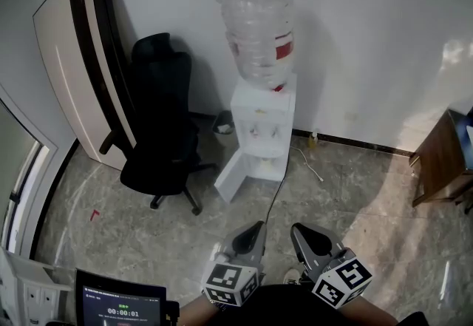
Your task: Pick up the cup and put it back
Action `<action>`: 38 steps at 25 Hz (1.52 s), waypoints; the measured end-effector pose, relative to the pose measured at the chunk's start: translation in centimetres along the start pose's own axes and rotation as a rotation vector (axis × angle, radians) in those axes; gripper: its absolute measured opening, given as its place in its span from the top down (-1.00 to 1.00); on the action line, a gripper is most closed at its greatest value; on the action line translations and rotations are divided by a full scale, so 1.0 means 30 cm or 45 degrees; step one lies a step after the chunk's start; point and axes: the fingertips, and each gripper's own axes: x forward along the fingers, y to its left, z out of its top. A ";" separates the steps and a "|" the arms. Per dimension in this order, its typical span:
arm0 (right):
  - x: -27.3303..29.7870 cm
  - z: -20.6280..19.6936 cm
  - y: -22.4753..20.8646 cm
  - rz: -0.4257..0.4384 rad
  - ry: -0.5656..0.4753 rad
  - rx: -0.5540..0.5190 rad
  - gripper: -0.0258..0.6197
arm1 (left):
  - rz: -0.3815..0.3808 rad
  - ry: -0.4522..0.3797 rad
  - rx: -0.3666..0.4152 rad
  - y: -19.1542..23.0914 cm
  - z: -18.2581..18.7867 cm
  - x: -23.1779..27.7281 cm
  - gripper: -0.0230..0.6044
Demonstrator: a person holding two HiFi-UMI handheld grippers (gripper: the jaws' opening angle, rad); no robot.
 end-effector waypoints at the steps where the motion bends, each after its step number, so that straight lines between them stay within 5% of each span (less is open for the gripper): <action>1: -0.007 -0.001 -0.001 0.000 0.000 0.001 0.90 | -0.001 0.001 -0.001 -0.007 -0.003 0.000 0.92; 24: -0.225 0.015 -0.289 0.009 -0.015 0.179 0.90 | 0.069 0.079 0.055 -0.283 -0.084 0.143 0.92; 38: -0.128 0.017 -0.362 0.003 0.037 0.147 0.90 | 0.102 0.029 -0.043 -0.185 -0.077 0.229 0.92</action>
